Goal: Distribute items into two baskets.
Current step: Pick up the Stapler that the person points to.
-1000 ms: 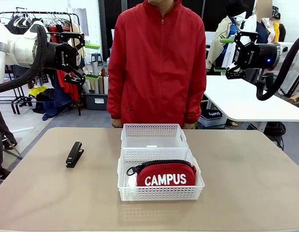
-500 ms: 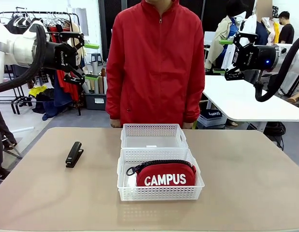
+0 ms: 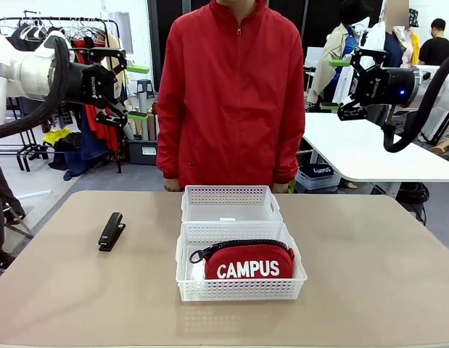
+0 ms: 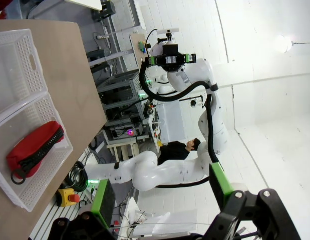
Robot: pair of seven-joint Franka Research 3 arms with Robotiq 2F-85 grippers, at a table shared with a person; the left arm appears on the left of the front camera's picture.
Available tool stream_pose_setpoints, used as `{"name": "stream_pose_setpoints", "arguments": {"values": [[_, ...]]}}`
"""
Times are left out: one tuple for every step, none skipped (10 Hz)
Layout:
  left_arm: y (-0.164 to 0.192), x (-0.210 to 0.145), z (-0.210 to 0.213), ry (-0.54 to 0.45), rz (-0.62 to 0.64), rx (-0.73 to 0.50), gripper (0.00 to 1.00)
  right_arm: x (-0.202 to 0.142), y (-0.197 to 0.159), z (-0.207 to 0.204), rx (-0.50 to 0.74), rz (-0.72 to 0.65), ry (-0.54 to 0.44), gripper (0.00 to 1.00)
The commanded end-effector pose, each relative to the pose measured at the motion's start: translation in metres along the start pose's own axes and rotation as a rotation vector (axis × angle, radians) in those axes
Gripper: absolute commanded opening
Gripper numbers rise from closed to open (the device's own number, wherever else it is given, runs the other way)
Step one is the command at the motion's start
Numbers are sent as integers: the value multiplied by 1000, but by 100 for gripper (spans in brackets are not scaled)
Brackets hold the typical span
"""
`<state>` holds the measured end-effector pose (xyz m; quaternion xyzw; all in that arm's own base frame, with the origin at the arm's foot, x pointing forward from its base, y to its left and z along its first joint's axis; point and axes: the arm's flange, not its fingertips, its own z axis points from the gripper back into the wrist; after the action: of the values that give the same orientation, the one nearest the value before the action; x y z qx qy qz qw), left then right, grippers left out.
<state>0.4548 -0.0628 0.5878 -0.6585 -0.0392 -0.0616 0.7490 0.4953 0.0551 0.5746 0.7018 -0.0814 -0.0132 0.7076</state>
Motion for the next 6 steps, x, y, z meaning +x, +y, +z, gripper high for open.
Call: {"name": "stream_pose_setpoints", "arguments": {"values": [[-2, 0, 1, 0, 3, -4, 100, 0, 3, 0, -2, 7, -5, 100], [-2, 0, 1, 0, 3, -4, 100, 0, 3, 0, -2, 7, -5, 100], [-2, 0, 1, 0, 3, -4, 100, 0, 3, 0, -2, 7, -5, 100], [-2, 0, 1, 0, 3, -4, 100, 0, 3, 0, -2, 7, -5, 100], [-2, 0, 1, 0, 3, -4, 100, 0, 3, 0, -2, 7, -5, 100], [-2, 0, 1, 0, 3, -4, 100, 0, 3, 0, -2, 7, -5, 100]]}}
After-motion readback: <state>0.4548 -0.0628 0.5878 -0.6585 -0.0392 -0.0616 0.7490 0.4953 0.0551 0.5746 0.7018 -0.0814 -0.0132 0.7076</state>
